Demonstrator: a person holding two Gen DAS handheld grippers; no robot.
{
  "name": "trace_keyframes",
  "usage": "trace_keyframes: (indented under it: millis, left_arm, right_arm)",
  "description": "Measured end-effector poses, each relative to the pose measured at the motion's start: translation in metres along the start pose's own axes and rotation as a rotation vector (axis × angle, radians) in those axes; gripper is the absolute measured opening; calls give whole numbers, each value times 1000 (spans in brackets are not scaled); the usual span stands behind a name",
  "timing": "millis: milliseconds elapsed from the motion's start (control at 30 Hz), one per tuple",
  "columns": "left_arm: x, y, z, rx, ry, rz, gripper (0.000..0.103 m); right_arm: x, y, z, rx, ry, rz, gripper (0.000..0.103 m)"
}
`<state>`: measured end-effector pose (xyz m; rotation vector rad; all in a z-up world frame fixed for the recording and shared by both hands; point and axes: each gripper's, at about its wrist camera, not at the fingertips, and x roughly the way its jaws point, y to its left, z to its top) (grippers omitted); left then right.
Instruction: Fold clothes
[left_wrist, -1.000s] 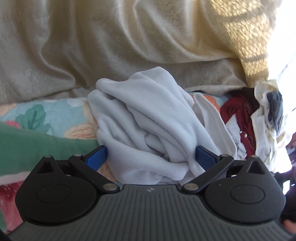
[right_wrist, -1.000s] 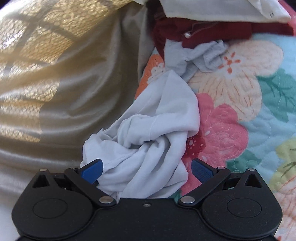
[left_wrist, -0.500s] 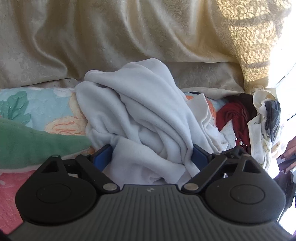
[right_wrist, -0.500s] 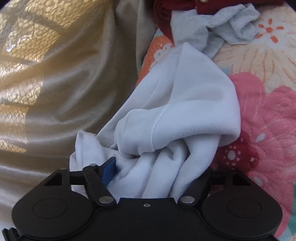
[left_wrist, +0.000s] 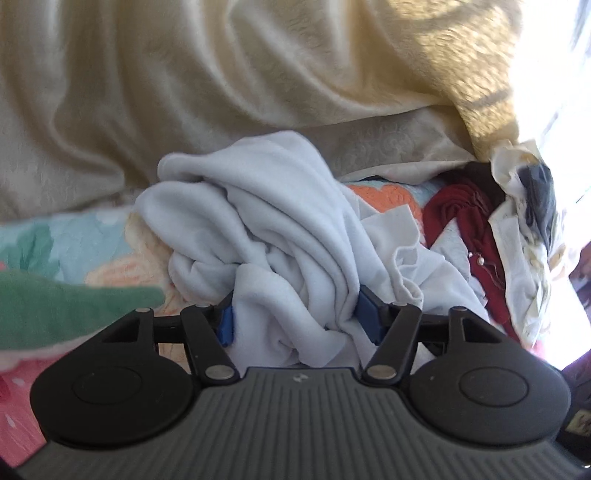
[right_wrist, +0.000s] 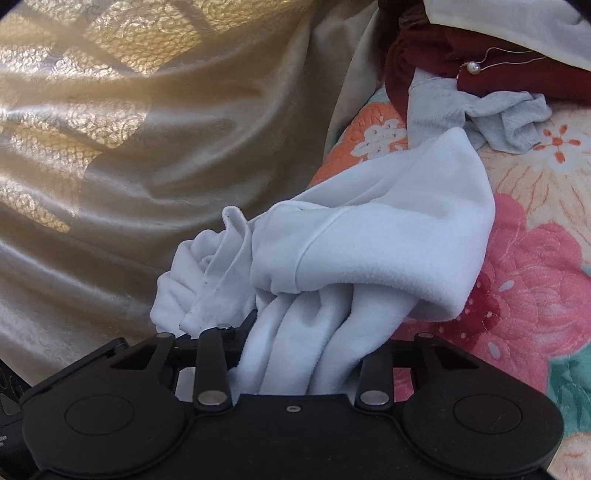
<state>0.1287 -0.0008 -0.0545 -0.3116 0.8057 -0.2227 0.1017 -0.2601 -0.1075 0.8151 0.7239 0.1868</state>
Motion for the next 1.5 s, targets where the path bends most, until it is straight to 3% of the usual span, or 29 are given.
trace_keyframes:
  millis: [100, 200, 333, 467, 567, 633, 700, 900, 1133, 1300, 1500]
  left_arm:
    - [-5, -26, -5, 115, -22, 12, 59]
    - [-3, -36, -7, 139, 8, -26, 59]
    - [-6, -46, -11, 154, 60, -82, 59]
    - [-19, -57, -22, 135, 122, -181, 59]
    - [-32, -74, -38, 119, 149, -241, 59]
    - [-37, -86, -49, 87, 174, -278, 59]
    - [-41, -96, -60, 66, 209, -317, 59]
    - [-64, -135, -92, 121, 301, -381, 59]
    - [-114, -192, -153, 178, 344, -343, 59]
    - [-154, -245, -188, 281, 346, -304, 59]
    - [-183, -276, -220, 268, 358, -294, 59]
  right_arm:
    - [-13, -5, -2, 41, -4, -9, 43]
    - [-27, -16, -1, 88, 0, -12, 43]
    - [-48, -29, -5, 116, -5, -17, 43]
    - [-82, -27, -8, 61, -24, -62, 42]
    - [-118, -27, -9, 42, -53, -78, 43]
    - [-146, -35, -10, 124, -77, -49, 43]
    - [-171, -37, -14, 119, -105, -70, 43]
    - [-239, -55, -31, 103, -97, -104, 42]
    - [-310, -65, -56, 34, -66, -173, 42]
    - [-368, -82, -69, 18, -80, -211, 42]
    - [-423, -99, -78, -53, -83, -200, 42]
